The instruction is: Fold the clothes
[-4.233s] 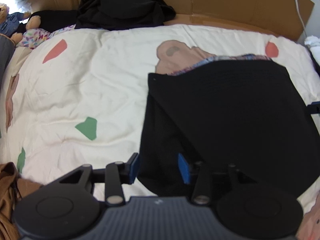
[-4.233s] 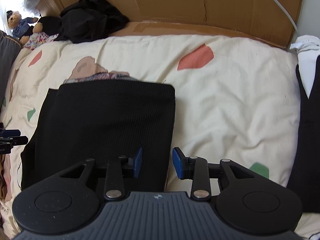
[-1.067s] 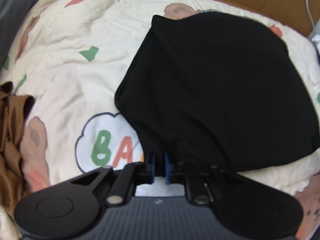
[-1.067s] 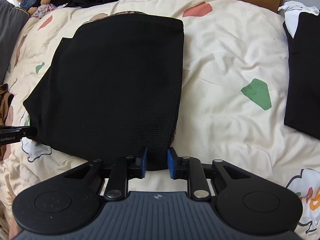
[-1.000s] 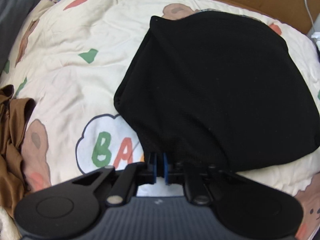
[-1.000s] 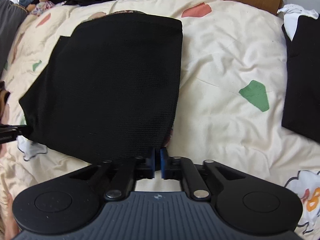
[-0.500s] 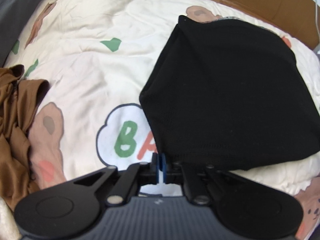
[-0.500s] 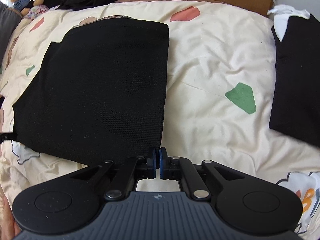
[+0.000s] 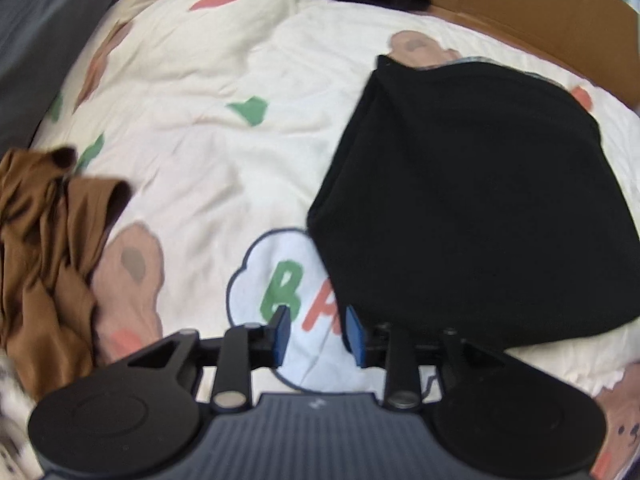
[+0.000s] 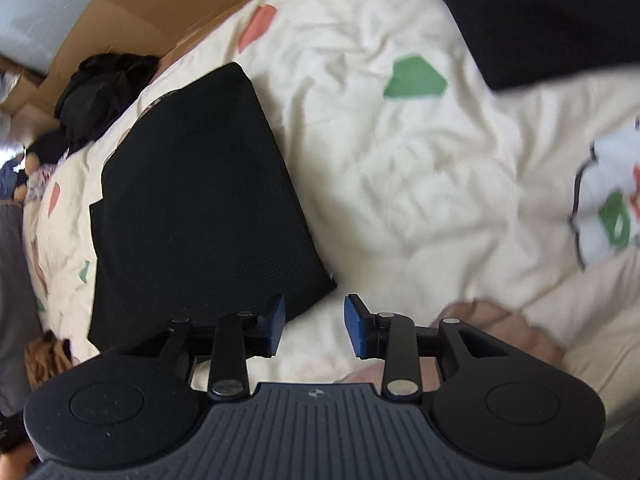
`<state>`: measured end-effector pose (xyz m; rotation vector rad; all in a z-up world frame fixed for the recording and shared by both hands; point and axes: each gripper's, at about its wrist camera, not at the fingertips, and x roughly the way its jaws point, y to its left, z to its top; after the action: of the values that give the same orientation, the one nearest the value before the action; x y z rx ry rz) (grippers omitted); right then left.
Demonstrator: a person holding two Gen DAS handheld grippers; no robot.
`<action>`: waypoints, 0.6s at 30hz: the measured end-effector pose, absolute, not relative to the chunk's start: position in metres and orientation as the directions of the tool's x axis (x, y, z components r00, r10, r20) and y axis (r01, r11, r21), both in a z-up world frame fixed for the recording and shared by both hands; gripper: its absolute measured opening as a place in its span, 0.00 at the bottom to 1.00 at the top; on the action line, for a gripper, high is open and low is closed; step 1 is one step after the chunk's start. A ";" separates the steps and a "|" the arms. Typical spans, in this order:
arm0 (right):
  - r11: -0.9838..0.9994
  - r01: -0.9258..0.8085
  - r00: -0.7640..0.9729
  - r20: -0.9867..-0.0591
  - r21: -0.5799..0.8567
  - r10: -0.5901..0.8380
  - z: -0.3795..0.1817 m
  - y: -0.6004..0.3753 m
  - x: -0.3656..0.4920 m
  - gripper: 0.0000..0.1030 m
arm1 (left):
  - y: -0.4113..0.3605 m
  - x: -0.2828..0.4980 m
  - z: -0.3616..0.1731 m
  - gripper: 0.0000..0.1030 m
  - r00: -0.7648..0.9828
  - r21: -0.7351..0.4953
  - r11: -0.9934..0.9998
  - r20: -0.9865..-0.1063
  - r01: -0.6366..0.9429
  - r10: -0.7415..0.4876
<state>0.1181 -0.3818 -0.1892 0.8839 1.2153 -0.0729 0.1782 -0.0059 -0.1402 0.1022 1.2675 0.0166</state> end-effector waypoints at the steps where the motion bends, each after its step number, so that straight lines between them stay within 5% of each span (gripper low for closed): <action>1: 0.660 0.503 0.399 -0.827 0.558 0.396 -0.192 -0.380 0.116 0.36 | -0.009 0.183 -0.137 0.33 0.298 0.085 0.994 -0.953 0.071 0.060; 18: 0.452 0.577 0.550 -0.733 0.680 0.400 -0.223 -0.358 0.106 0.36 | -0.130 0.272 -0.113 0.53 0.312 0.135 0.870 -0.950 0.475 -0.023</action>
<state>0.1058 -0.3583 -0.2225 1.1531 1.0431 -0.1379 0.2719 -0.1304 -0.1128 0.4315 1.2184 -0.3417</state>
